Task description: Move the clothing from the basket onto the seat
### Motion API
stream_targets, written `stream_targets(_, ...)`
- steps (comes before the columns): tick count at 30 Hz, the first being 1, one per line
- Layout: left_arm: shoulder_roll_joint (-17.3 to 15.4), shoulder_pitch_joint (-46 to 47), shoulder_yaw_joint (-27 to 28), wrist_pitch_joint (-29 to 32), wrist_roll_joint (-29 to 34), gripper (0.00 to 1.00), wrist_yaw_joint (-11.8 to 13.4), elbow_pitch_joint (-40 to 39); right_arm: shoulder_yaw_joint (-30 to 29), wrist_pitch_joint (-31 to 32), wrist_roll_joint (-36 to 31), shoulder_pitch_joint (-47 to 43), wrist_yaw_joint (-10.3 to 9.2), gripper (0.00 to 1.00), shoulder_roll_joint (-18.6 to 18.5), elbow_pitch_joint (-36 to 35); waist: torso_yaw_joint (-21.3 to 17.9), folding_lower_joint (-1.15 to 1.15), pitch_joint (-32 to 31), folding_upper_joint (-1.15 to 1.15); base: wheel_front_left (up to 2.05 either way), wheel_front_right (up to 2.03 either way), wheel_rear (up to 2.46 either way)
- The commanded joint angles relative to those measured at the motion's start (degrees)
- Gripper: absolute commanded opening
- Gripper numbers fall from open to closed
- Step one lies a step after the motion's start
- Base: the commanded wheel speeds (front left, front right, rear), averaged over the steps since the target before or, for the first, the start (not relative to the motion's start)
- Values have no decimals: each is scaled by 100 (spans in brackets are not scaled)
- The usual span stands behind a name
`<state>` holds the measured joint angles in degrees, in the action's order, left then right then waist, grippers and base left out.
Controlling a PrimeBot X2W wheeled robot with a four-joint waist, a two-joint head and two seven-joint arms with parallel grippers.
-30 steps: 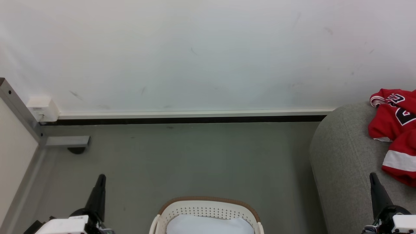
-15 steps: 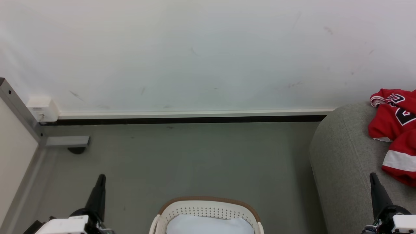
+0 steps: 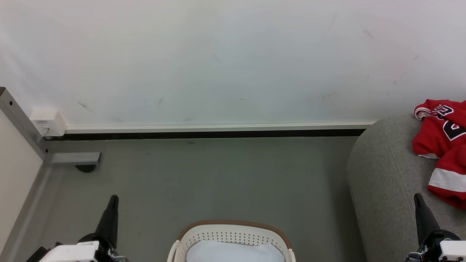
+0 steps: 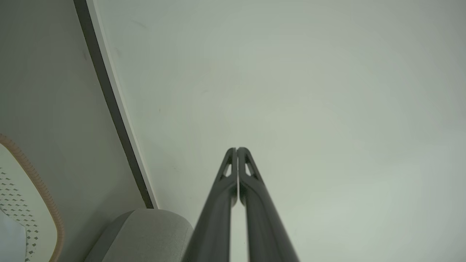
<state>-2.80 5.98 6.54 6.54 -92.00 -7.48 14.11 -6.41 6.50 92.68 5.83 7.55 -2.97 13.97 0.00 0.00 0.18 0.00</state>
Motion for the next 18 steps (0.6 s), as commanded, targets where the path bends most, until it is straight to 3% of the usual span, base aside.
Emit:
stream_targets(1,-12,48,11,18,-77,0,-10,-4,-25,14,-40,71,-12,0,8,13,0,0,0,0,0,0,0)
stream_targets(18,-12,48,10,18,-78,0,-10,-4,-28,18,-42,71,-12,0,8,13,0,0,0,0,0,0,0)
